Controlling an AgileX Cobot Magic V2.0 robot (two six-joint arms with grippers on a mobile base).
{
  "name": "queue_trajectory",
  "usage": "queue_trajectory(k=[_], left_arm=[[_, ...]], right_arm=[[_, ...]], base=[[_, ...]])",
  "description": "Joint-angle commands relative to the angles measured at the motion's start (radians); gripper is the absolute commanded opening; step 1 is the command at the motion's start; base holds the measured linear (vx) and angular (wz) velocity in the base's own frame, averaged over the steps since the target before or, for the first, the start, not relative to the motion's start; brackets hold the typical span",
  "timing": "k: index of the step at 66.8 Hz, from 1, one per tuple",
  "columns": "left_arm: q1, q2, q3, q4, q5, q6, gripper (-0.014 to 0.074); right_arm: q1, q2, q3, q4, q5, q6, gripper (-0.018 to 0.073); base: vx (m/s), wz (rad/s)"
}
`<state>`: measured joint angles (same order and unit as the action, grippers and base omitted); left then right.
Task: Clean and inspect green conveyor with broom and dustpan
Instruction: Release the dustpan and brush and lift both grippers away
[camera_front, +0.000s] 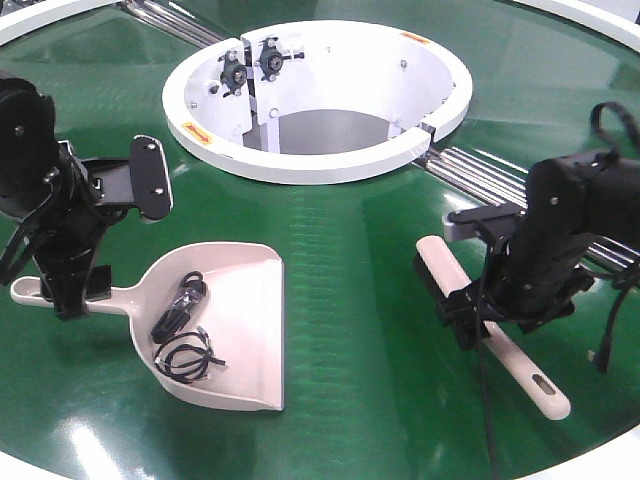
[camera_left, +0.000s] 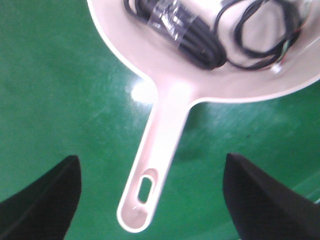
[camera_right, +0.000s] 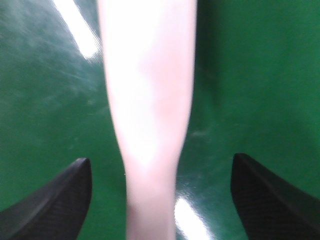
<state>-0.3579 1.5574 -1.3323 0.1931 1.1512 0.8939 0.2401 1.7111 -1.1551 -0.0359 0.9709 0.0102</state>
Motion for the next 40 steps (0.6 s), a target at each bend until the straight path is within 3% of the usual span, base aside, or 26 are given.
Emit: queue_trajectory(k=[1, 16, 33, 40], left_arm=[[-0.005, -0.06, -0.026, -0.074, -0.011, -0.011, 0.0555], [-0.005, -0.115, -0.026, -0.261, -0.051, -0.021, 0.0555], [-0.005, -0.242, -0.026, -0.262, -0.187, -0.228, 0.0555], [-0.005, -0.327, -0.026, -0.284, -0.209, -0.364, 0.0555]], right_arm=[[-0.007, -0.117, -0.027, -0.023, -0.039, -0.015, 0.0571], [-0.007, -0.321, -0.016, -0.032, -0.09, -0.025, 0.0571], [-0.007, -0.618, 0.13, -0.033, -0.231, -0.026, 0.0571], [-0.007, -0.758, 0.221, 0.003, -0.281, -0.028, 0.0571]], base=[[0.0, 0.0], [0.0, 0.0], [0.0, 0.0], [0.0, 0.0]])
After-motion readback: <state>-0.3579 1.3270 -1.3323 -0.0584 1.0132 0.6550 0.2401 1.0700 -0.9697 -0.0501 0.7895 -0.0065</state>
